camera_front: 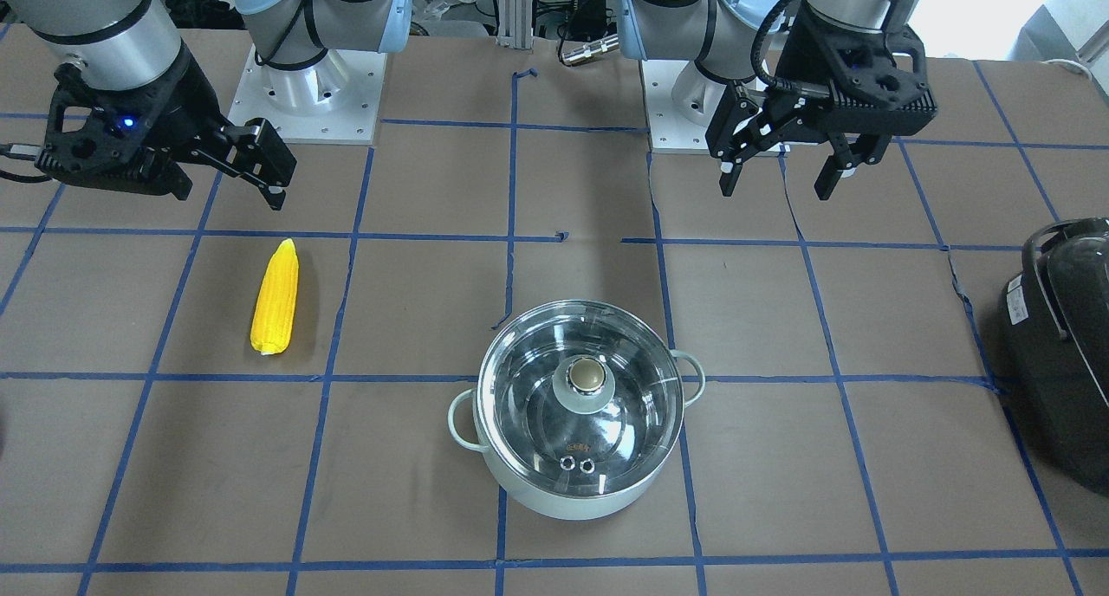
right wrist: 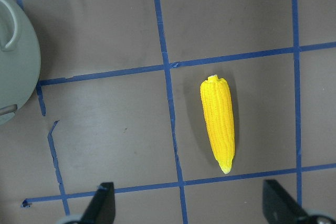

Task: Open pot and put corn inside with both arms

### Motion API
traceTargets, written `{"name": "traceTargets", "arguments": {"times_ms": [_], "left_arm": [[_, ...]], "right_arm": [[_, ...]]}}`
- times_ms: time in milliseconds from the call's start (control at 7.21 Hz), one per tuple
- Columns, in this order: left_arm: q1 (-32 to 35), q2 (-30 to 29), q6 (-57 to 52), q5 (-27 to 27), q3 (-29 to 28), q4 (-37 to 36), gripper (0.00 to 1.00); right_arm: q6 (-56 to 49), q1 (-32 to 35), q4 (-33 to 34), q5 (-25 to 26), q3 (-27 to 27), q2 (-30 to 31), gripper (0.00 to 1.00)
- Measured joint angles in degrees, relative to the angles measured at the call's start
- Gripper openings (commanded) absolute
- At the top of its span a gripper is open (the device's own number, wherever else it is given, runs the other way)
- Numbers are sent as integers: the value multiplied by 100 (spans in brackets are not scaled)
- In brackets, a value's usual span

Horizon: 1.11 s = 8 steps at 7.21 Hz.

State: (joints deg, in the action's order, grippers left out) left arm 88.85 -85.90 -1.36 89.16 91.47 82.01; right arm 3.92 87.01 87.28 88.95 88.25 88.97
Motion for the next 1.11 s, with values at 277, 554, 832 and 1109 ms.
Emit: {"name": "traceTargets", "arguments": {"times_ms": [277,554,832,1109], "left_arm": [[1,-73,32,24,-68,5,100],[-13,-174,40,34,-337,151,100],[-21,-314,41,23,-648,445,100],[-18,-371,47,-14,-718,507,100]], "right_arm": [[5,0,0,0,4,-1,100],[6,0,0,0,4,3,100],[-2,0,0,0,6,-1,100],[-4,0,2,-3,7,-2,100]]}}
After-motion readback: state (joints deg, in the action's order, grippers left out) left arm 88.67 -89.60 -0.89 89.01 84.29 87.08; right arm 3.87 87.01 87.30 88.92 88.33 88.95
